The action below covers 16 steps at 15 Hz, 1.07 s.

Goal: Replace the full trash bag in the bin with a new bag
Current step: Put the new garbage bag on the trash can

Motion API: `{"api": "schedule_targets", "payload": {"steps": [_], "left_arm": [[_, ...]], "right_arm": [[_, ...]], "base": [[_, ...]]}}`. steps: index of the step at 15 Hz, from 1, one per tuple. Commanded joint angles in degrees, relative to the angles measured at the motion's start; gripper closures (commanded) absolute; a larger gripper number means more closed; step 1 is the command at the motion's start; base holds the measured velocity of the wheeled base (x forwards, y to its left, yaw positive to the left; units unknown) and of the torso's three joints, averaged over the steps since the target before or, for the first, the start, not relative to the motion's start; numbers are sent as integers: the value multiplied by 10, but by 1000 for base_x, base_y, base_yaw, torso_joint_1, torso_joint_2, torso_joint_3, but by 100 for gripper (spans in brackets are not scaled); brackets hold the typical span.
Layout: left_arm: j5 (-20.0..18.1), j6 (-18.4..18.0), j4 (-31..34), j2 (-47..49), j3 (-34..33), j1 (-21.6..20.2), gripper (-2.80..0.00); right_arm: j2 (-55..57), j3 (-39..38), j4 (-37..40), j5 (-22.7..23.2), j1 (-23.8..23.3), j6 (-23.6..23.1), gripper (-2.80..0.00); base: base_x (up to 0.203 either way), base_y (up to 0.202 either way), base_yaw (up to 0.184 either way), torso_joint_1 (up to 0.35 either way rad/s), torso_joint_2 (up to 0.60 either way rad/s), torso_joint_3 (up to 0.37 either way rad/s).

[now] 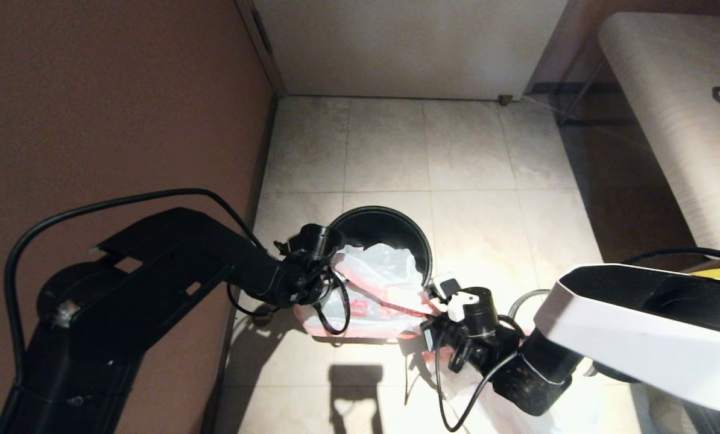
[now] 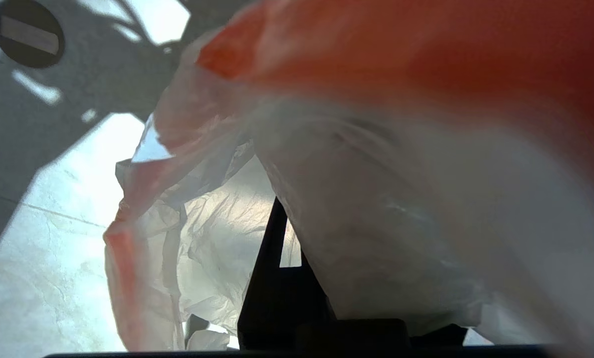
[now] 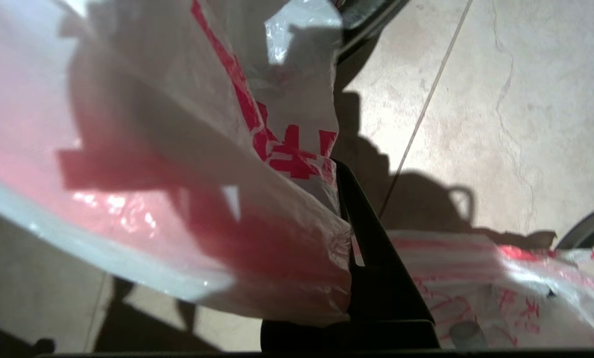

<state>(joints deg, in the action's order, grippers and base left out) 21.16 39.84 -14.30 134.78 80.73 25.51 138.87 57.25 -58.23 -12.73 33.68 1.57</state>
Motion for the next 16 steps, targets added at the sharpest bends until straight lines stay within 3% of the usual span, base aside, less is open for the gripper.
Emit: {"api": "schedule_targets", "payload": {"steps": [1,5,6,7,11,13,16], "left_arm": [[0,2,0,-7,0,-3,0],[-18,4,1,-14,-3,-4,0],[-29,14,2,-17,-3,-5,0],[-32,16,3,-18,-3,-7,0],[-32,16,3,-15,0,-11,0],[-32,16,3,-13,0,-12,0],[-32,16,3,-11,8,-12,0]], "right_arm": [[71,65,0,-4,-4,-23,0],[86,126,31,-15,-18,-51,0],[83,127,30,-19,-20,-58,-201],[78,123,27,-22,-20,-59,-280],[10,62,26,-19,-9,-43,-280],[-38,14,26,-12,-3,-6,-280],[-99,-79,25,71,0,45,-280]], "base": [[0,0,0,0,0,0],[0,0,0,0,0,0],[0,0,0,0,0,0],[0,0,0,0,0,0],[0,0,0,0,0,0],[0,0,0,0,0,0],[0,0,0,0,0,0]]}}
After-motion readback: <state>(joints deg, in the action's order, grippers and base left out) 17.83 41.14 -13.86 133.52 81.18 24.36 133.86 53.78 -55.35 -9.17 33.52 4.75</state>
